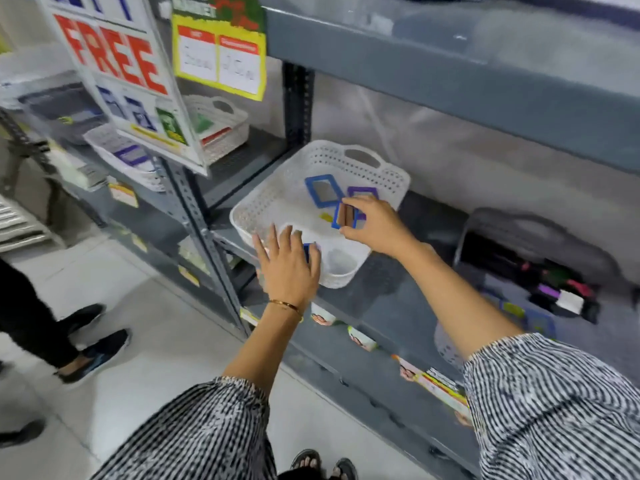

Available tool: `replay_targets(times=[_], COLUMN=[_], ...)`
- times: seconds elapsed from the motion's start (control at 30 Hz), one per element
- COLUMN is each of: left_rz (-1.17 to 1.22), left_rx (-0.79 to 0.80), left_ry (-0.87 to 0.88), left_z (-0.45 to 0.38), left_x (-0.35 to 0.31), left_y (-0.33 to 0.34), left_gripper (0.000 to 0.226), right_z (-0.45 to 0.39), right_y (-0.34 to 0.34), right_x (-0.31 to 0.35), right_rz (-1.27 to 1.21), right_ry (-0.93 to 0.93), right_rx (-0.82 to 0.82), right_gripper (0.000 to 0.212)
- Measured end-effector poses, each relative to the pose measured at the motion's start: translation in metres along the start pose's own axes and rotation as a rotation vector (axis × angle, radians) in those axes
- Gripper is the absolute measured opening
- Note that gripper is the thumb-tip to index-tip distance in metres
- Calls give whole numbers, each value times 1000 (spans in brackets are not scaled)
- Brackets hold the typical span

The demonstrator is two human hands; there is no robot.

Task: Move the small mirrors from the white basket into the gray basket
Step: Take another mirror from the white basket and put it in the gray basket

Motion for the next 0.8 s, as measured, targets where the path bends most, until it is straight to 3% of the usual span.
replay_targets(times=[0.07, 0.27, 0.43, 0.6, 0.8], left_rz=[34, 52, -12, -10, -38], left_rx=[9, 165, 214, 196, 219], left_ry=[98, 286, 340, 353, 344], left_z=[-1, 4, 12, 14, 14], left_x=[-29, -104, -111, -110, -111], left_y=[5, 35, 51, 53, 54], left_gripper=[36, 36, 39, 39, 41], right_z=[25, 105, 177, 229, 242], right_y=[-26, -88, -108, -106, -103], right_x=[-20, -91, -145, -180, -191], right_rz=[-21, 50, 118, 107, 120], right_ry=[62, 283, 478, 655, 737], right_rx=[-63, -161, -156, -67, -58], right_gripper=[43, 59, 42, 11, 40])
Point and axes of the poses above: each hand's wrist, its own z-axis away from the middle knuckle, its own y-axis out of the palm, x = y × z, the point moved 5 cm from there along -z, towards the middle knuckle, and after that the axes turned 1 degree about z, right-handed, at the moved point
